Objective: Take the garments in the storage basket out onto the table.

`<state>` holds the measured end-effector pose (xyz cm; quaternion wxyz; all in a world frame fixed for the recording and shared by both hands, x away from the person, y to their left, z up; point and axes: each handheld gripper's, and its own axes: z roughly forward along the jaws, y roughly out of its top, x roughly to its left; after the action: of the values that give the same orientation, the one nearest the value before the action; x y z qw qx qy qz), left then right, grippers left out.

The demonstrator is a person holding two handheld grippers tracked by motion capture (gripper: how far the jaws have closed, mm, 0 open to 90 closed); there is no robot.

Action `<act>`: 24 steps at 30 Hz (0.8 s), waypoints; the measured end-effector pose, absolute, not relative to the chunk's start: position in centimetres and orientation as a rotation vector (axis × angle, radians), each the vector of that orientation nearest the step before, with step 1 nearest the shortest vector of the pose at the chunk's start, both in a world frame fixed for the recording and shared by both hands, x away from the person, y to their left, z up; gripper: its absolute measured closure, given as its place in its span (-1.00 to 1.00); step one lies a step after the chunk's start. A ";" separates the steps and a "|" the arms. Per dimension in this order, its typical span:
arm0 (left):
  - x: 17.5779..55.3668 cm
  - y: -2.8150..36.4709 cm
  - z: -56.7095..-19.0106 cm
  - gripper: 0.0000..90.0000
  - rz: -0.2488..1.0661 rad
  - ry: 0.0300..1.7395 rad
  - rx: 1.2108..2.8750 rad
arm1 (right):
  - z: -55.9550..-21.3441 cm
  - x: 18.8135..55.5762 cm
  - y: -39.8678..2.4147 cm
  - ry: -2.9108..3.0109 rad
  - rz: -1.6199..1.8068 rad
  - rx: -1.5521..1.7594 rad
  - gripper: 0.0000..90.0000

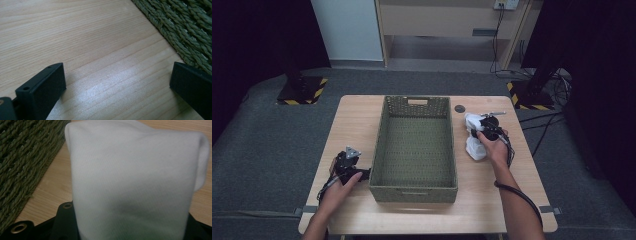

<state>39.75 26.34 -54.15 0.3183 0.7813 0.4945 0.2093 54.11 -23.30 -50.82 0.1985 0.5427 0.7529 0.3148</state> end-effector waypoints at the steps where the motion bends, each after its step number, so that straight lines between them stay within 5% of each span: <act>1: 39.7 26.3 -54.1 -1.00 0.551 1.301 2.055 | -50.9 54.1 -23.3 2.106 0.878 1.524 0.14; 24: 39.7 26.3 -54.2 -1.00 0.551 1.301 2.055 | -51.3 55.0 -22.4 2.108 0.840 1.525 -0.02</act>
<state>39.75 26.34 -54.15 0.3183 0.7813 0.4945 0.2093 55.04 -22.45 -51.33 0.2025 0.5461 0.7551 0.3010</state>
